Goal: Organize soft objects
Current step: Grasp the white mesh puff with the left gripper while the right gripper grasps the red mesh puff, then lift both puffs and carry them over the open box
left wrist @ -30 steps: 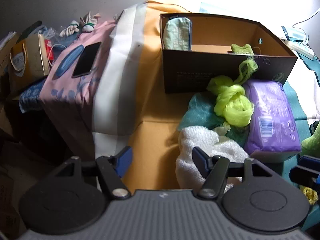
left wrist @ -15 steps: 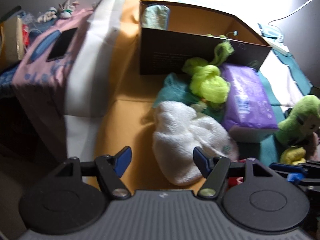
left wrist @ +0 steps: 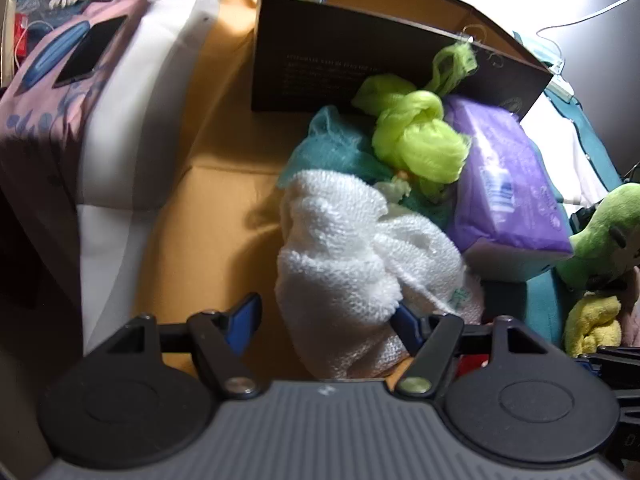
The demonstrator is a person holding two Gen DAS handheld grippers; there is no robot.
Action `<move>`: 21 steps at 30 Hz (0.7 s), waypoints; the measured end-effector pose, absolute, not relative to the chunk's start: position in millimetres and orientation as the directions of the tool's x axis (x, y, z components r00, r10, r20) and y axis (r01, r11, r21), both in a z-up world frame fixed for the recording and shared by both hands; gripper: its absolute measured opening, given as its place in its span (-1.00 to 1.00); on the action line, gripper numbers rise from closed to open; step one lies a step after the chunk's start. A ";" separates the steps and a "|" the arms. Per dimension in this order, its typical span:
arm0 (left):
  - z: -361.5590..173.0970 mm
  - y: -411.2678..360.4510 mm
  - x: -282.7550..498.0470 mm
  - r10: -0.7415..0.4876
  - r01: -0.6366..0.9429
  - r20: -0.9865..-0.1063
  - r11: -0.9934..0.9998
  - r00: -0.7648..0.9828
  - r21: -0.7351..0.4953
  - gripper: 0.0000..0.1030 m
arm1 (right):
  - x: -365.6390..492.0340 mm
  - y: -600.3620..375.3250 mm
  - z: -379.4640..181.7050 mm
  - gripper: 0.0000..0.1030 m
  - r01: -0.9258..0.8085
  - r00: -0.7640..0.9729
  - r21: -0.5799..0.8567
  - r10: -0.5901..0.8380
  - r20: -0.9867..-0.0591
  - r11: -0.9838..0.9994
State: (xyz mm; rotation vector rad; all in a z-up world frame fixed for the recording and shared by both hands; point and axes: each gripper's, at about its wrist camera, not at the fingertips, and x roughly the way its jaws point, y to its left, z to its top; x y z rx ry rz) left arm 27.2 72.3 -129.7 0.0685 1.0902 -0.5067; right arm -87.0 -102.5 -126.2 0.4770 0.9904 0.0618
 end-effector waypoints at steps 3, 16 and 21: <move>-131.1 74.9 27.2 -0.364 0.419 -0.860 0.886 0.359 -0.200 0.39 | -84.9 -102.7 -127.5 -0.69 0.164 0.546 0.408 0.262 -0.796 0.898; -118.3 70.2 14.4 -0.355 0.468 -0.848 0.871 0.393 -0.147 0.03 | -77.9 -101.3 -139.2 -0.58 0.167 0.519 0.398 0.263 -0.813 0.902; -117.1 70.6 13.2 -0.361 0.470 -0.844 0.870 0.397 -0.151 -0.27 | -73.5 -94.4 -140.7 -0.56 0.136 0.523 0.374 0.254 -0.814 0.917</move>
